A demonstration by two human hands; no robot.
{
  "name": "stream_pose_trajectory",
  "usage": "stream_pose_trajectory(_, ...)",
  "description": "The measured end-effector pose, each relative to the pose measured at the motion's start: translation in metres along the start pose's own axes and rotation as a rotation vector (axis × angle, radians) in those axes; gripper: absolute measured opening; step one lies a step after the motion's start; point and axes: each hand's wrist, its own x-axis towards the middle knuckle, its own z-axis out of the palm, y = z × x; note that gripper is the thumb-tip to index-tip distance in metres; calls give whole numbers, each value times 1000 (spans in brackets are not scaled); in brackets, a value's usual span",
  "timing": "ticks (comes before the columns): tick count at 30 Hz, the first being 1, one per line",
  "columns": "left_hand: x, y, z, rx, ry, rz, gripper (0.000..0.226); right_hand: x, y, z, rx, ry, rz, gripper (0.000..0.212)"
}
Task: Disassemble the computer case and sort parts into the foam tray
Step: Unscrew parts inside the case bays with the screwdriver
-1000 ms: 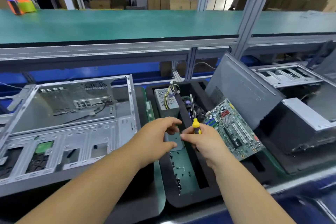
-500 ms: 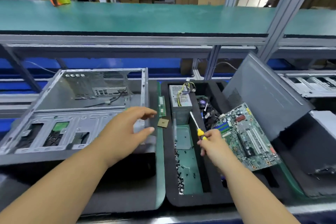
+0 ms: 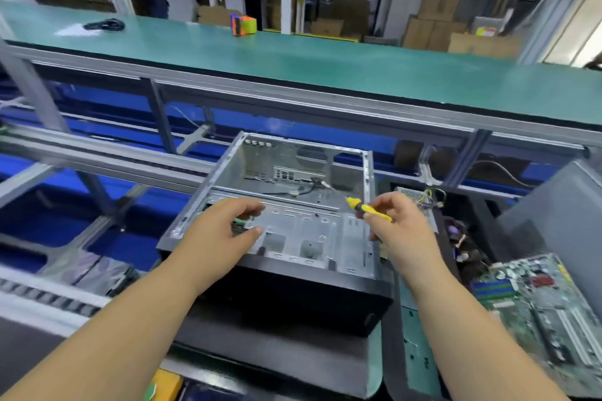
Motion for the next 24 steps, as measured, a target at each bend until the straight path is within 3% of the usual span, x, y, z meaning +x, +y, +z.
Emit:
stream_pose_trajectory(12, 25, -52, -26, 145, -129, -3, 41, -7, -51, 108, -132, 51, -73, 13)
stream_pose_trajectory(17, 42, -61, -16, 205, -211, 30, 36, -4, -64, 132, -316, 61, -99, 24)
stream_pose_trajectory(24, 53, -66, -10, 197, -246, 124, 23, -2, -67, 145, -399, 83, -81, 22)
